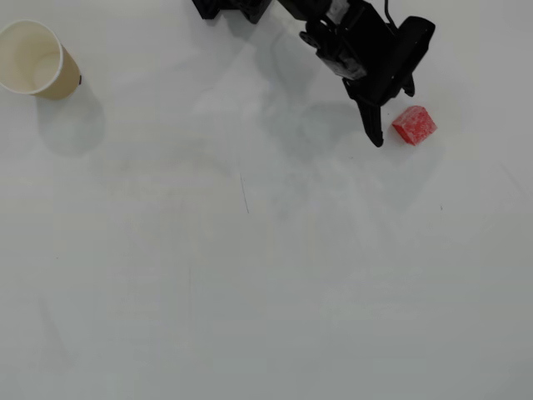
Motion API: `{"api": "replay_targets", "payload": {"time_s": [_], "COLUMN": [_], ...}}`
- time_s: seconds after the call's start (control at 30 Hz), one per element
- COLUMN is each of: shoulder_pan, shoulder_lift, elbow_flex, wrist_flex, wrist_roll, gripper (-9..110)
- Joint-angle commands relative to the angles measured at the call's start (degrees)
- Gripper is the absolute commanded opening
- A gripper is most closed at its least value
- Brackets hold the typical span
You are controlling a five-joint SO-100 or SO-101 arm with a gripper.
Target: Pick up the cube and drop it in the cup.
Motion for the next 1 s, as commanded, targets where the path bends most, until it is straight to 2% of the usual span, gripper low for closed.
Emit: {"api": "replay_targets", "payload": {"time_s": [0.0,0.97], "shoulder_pan": [0.18,-2.72], "shoulder_lift": [-2.29,-20.30], "elbow_flex": [-10.02,-24.61], "wrist_flex": [-2.64,-3.96], "wrist_roll": [0.97,1.14], "gripper": [38,38]}}
